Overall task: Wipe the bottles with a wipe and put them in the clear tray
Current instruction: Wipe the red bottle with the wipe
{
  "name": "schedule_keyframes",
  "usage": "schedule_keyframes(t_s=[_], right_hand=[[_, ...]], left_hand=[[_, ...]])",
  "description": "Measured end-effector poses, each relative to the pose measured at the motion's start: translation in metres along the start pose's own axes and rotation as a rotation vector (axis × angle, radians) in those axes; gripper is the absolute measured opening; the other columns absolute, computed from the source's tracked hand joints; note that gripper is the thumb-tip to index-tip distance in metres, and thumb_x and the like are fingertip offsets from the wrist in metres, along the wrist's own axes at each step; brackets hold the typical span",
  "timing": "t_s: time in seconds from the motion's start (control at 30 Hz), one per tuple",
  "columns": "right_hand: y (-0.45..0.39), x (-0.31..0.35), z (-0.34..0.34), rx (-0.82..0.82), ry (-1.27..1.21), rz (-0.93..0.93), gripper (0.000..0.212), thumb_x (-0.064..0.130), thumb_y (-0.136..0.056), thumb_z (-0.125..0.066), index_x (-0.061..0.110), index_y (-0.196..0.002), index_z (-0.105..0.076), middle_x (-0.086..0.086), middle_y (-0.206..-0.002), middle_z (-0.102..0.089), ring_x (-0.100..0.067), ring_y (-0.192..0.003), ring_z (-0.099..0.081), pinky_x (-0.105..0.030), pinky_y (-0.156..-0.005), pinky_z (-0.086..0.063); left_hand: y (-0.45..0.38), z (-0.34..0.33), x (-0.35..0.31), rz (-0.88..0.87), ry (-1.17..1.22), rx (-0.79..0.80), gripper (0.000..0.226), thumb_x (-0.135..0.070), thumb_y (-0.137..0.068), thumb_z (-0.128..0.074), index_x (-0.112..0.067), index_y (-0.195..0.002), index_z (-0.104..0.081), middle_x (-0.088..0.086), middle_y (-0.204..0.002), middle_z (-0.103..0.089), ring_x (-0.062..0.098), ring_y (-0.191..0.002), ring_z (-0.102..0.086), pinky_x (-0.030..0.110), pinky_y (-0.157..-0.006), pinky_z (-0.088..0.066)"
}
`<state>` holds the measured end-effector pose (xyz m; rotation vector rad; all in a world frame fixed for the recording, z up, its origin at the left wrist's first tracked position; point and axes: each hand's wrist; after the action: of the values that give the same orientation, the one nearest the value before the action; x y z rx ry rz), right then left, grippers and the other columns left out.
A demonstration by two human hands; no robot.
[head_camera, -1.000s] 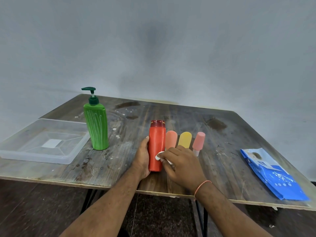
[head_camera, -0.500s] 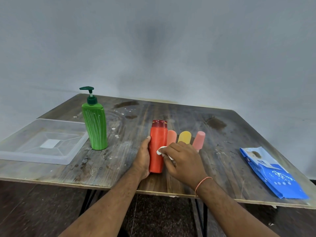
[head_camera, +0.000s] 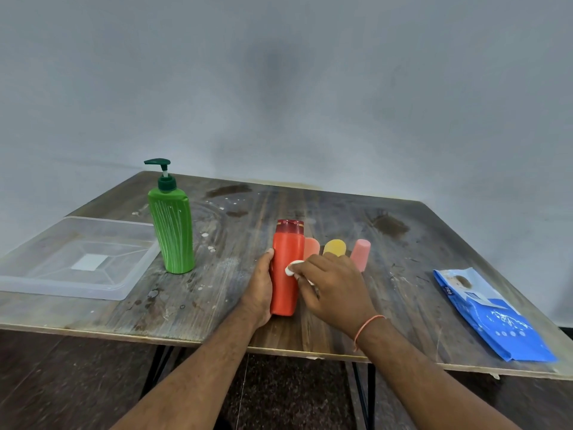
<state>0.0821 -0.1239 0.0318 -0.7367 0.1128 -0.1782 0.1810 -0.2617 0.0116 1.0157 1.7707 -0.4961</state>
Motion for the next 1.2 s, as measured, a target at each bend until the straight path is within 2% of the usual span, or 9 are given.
schedule_keyframes(t_s=[0.07, 0.2, 0.37, 0.57, 0.73, 0.83, 0.93, 1.07, 1.2], right_hand=[[0.0, -0.003, 0.0, -0.015, 0.019, 0.002, 0.019, 0.033, -0.103, -0.061, 0.03, -0.117, -0.074, 0.01, -0.099, -0.073, -0.014, -0.082, -0.058, -0.036, -0.071, -0.045], [-0.019, -0.014, 0.002, -0.117, 0.01, -0.088, 0.019, 0.029, -0.101, -0.063, 0.027, -0.116, -0.076, 0.008, -0.103, -0.075, -0.018, -0.086, -0.063, -0.038, -0.078, -0.05], [-0.03, -0.018, 0.004, -0.119, -0.033, -0.147, 0.026, 0.033, -0.103, -0.057, 0.025, -0.118, -0.077, 0.008, -0.105, -0.075, -0.014, -0.088, -0.062, -0.03, -0.077, -0.05], [-0.006, -0.009, 0.002, 0.009, 0.015, 0.024, 0.02, 0.033, -0.104, -0.059, 0.029, -0.117, -0.073, 0.008, -0.103, -0.074, -0.015, -0.086, -0.061, -0.038, -0.074, -0.051], [-0.024, -0.015, 0.002, -0.093, 0.05, -0.072, 0.022, 0.032, -0.103, -0.059, 0.026, -0.119, -0.075, 0.006, -0.104, -0.074, -0.02, -0.084, -0.063, -0.041, -0.072, -0.053], [-0.032, -0.015, 0.001, -0.067, 0.054, -0.104, 0.027, 0.034, -0.105, -0.056, 0.025, -0.124, -0.073, 0.006, -0.106, -0.074, -0.02, -0.087, -0.064, -0.043, -0.074, -0.055], [-0.022, -0.011, 0.0, -0.03, 0.018, -0.041, 0.023, 0.032, -0.105, -0.058, 0.027, -0.123, -0.072, 0.007, -0.106, -0.072, -0.017, -0.089, -0.063, -0.041, -0.078, -0.054], [0.001, -0.003, -0.004, 0.04, 0.036, 0.11, 0.018, 0.03, -0.099, -0.066, 0.029, -0.115, -0.073, 0.009, -0.095, -0.07, -0.017, -0.082, -0.059, -0.039, -0.068, -0.047], [-0.008, -0.006, -0.003, -0.027, 0.079, 0.065, 0.017, 0.031, -0.1, -0.064, 0.03, -0.114, -0.074, 0.009, -0.097, -0.072, -0.018, -0.083, -0.059, -0.04, -0.07, -0.047]], left_hand=[[0.001, 0.0, 0.0, -0.006, -0.014, 0.006, 0.059, -0.055, -0.108, -0.031, -0.017, -0.117, -0.074, 0.018, -0.11, -0.078, 0.027, -0.098, -0.074, 0.047, -0.092, -0.057], [0.002, -0.003, 0.0, -0.028, -0.034, 0.03, 0.057, -0.05, -0.11, -0.03, -0.012, -0.116, -0.072, 0.014, -0.094, -0.077, 0.019, -0.079, -0.074, 0.033, -0.073, -0.06], [0.001, 0.0, 0.002, -0.033, -0.046, 0.048, 0.059, -0.053, -0.109, -0.031, -0.01, -0.12, -0.07, 0.017, -0.096, -0.076, 0.022, -0.08, -0.074, 0.035, -0.073, -0.059], [-0.002, -0.002, 0.003, -0.011, -0.053, 0.006, 0.057, -0.056, -0.108, -0.032, -0.019, -0.12, -0.074, 0.016, -0.108, -0.078, 0.025, -0.093, -0.075, 0.042, -0.082, -0.059], [0.0, -0.003, 0.003, -0.043, -0.073, 0.015, 0.055, -0.053, -0.109, -0.032, -0.016, -0.119, -0.072, 0.012, -0.1, -0.079, 0.021, -0.086, -0.075, 0.036, -0.077, -0.06], [-0.001, -0.002, 0.003, -0.054, -0.066, 0.036, 0.056, -0.051, -0.11, -0.031, -0.015, -0.116, -0.072, 0.015, -0.097, -0.078, 0.022, -0.082, -0.074, 0.036, -0.075, -0.06], [-0.002, -0.002, 0.004, -0.046, -0.071, 0.037, 0.056, -0.052, -0.11, -0.03, -0.018, -0.115, -0.074, 0.014, -0.1, -0.079, 0.022, -0.086, -0.076, 0.037, -0.077, -0.06], [-0.006, -0.001, 0.006, -0.02, -0.042, 0.008, 0.061, -0.053, -0.109, -0.029, -0.014, -0.118, -0.076, 0.018, -0.111, -0.078, 0.027, -0.1, -0.075, 0.044, -0.089, -0.06], [-0.005, -0.002, 0.008, -0.064, -0.018, 0.031, 0.063, -0.049, -0.111, -0.023, -0.014, -0.115, -0.076, 0.018, -0.108, -0.078, 0.026, -0.096, -0.075, 0.041, -0.085, -0.06]])
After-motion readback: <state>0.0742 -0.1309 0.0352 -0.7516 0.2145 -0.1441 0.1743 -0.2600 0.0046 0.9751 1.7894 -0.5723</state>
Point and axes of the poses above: each hand's wrist, its own y-axis away from the middle knuckle, its own z-axis out of the back of the hand, x = y × z
